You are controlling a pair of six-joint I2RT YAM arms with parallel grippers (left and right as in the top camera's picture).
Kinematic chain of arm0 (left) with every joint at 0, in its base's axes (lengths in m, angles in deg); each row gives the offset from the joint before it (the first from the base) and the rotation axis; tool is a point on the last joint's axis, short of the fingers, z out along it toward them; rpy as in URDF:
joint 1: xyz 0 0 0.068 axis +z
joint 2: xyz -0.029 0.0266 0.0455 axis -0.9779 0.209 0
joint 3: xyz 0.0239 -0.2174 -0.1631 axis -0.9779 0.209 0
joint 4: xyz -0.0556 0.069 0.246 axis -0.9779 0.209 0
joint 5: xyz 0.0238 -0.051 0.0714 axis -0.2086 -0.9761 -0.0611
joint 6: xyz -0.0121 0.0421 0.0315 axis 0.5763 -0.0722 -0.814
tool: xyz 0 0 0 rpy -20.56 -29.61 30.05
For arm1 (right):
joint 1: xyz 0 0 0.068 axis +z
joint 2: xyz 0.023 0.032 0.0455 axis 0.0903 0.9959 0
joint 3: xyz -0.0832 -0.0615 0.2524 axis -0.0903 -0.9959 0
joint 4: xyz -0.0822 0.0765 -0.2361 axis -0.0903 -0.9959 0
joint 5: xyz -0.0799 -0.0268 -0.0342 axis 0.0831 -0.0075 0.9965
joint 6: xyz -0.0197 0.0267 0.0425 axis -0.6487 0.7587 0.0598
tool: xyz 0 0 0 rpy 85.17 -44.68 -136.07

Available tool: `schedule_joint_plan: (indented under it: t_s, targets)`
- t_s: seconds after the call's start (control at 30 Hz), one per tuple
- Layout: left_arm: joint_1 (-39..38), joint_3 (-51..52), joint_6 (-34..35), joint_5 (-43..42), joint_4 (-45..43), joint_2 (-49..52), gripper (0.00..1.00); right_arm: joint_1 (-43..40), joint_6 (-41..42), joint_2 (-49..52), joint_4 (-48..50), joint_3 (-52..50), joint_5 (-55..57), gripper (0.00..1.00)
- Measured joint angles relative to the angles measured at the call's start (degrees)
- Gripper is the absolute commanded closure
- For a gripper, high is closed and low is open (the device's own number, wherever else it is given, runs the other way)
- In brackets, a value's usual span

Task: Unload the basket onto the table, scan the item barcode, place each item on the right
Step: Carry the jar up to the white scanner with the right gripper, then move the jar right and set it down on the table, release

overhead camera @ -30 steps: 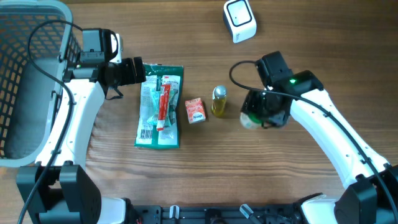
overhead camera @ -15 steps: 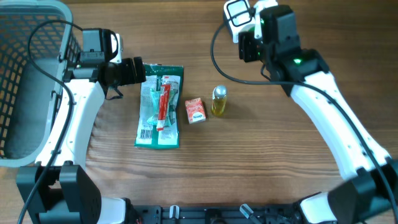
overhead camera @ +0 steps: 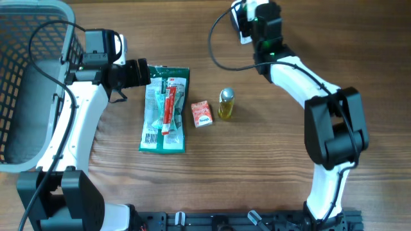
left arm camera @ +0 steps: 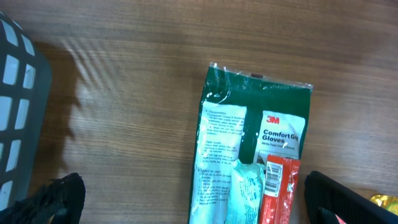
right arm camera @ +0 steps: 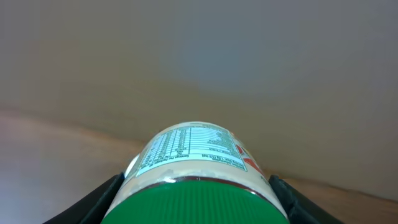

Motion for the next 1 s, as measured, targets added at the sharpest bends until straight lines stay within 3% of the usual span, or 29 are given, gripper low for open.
schedule_joint_plan:
  t_s: [0.33,0.7,1.0]
  targets:
    - [0.0,0.0,0.0,0.02,0.0,0.0,0.0,-5.33,7.87,8.72,18.03,0.02,-12.48,0.96]
    - [0.0,0.0,0.0,0.02,0.0,0.0,0.0,-5.07,15.67,11.89,23.32,0.02,-17.31,0.96]
    - [0.0,0.0,0.0,0.0,-0.02,0.0,0.0,-5.09,16.72,15.45,28.37,0.02,-17.7,0.96]
